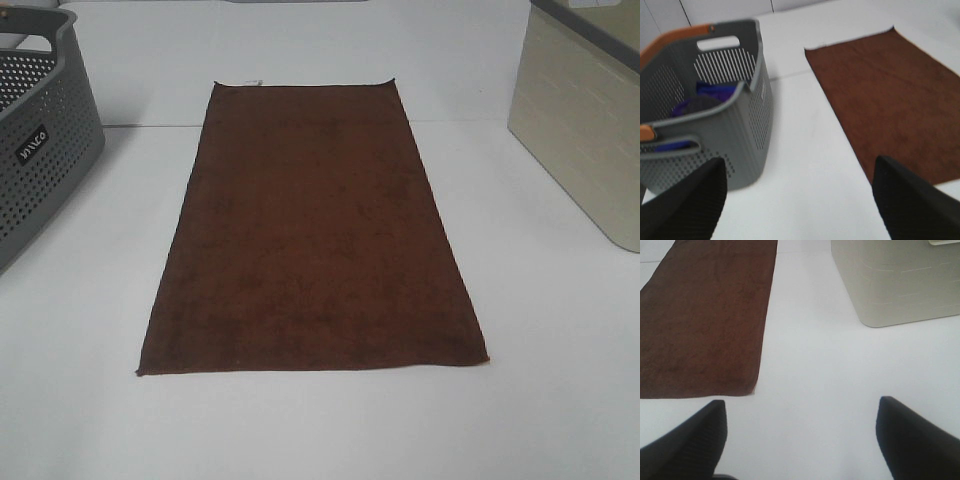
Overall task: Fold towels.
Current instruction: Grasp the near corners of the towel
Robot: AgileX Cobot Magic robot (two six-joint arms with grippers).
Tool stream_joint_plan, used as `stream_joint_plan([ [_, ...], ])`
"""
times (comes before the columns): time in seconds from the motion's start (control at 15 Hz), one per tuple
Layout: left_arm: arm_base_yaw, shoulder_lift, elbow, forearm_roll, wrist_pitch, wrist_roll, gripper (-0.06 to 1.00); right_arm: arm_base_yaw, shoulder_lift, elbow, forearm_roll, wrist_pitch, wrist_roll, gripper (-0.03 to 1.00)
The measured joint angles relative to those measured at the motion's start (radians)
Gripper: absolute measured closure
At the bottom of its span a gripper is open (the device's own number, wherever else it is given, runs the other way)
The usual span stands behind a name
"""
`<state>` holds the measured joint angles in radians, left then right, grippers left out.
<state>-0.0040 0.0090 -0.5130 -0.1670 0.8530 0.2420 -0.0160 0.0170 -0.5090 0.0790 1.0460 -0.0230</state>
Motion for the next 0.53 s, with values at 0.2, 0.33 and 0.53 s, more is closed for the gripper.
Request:
stream_joint_plan([
  [0.2, 0.000, 0.029, 0.077, -0.038, -0.216, -0.074, 0.18, 0.000, 0.148, -0.012, 0.002, -0.051, 0.014, 0.20],
  [0.33, 0.000, 0.128, 0.127, -0.112, -0.301, -0.115, 0.18, 0.000, 0.301, -0.033, 0.024, -0.087, 0.015, 0.21],
  [0.53, 0.000, 0.370, 0.134, -0.267, -0.326, -0.124, 0.18, 0.000, 0.557, -0.065, 0.095, -0.101, 0.015, 0.21],
])
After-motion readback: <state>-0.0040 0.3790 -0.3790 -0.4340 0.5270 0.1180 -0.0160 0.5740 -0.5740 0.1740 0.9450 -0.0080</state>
